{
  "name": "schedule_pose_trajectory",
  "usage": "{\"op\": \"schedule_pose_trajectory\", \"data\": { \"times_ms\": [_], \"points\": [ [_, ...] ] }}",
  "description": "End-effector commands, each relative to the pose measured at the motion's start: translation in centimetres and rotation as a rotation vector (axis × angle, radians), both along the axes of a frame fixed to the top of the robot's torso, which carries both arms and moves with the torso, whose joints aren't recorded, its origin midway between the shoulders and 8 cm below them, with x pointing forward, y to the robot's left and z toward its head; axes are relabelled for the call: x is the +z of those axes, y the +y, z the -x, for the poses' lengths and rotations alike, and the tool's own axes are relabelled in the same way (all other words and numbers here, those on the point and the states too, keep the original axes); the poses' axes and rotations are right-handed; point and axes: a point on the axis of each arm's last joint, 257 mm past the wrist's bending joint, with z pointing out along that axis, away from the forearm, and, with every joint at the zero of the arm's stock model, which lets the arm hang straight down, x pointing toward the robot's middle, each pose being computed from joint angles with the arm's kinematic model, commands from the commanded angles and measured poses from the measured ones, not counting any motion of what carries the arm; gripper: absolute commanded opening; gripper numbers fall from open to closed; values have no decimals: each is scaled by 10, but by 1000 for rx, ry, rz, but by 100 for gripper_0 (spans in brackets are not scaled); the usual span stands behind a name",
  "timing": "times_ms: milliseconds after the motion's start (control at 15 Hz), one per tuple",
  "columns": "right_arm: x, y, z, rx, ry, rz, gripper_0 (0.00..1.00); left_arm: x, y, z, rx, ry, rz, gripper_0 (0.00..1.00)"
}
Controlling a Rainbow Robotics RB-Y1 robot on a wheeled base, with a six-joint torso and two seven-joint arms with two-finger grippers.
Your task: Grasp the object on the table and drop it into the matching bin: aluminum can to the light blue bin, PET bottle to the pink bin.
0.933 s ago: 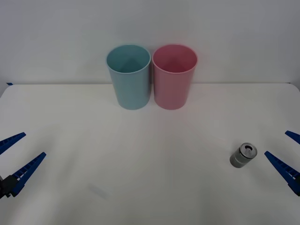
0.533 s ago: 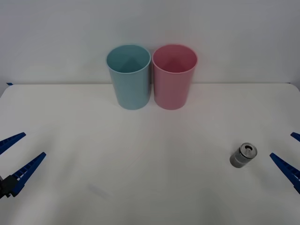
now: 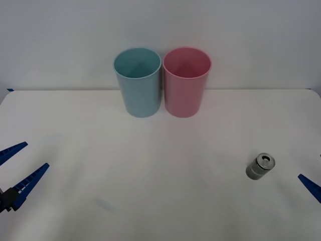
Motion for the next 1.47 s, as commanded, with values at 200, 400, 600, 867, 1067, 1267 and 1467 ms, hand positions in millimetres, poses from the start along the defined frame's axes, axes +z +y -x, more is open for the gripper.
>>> {"op": "schedule_pose_trajectory", "data": {
  "times_ms": [200, 400, 600, 867, 1067, 1267, 1467],
  "points": [
    [-23, -12, 10, -8, 35, 34, 100, 0, 0, 0, 0, 0, 0, 100],
    [-37, -19, 12, -26, 10, 108, 100, 0, 0, 0, 0, 0, 0, 100],
    [-55, -22, 16, -36, 48, 105, 100, 0, 0, 0, 0, 0, 0, 100],
    [-71, -14, 16, -33, 83, 83, 100, 0, 0, 0, 0, 0, 0, 100],
    [-81, -10, 8, -40, 100, 69, 100, 0, 0, 0, 0, 0, 0, 100],
    [-90, -3, -4, -29, 104, 53, 100, 0, 0, 0, 0, 0, 0, 100],
    [-98, 6, -19, -30, 103, 55, 100, 0, 0, 0, 0, 0, 0, 100]
  ]
}}
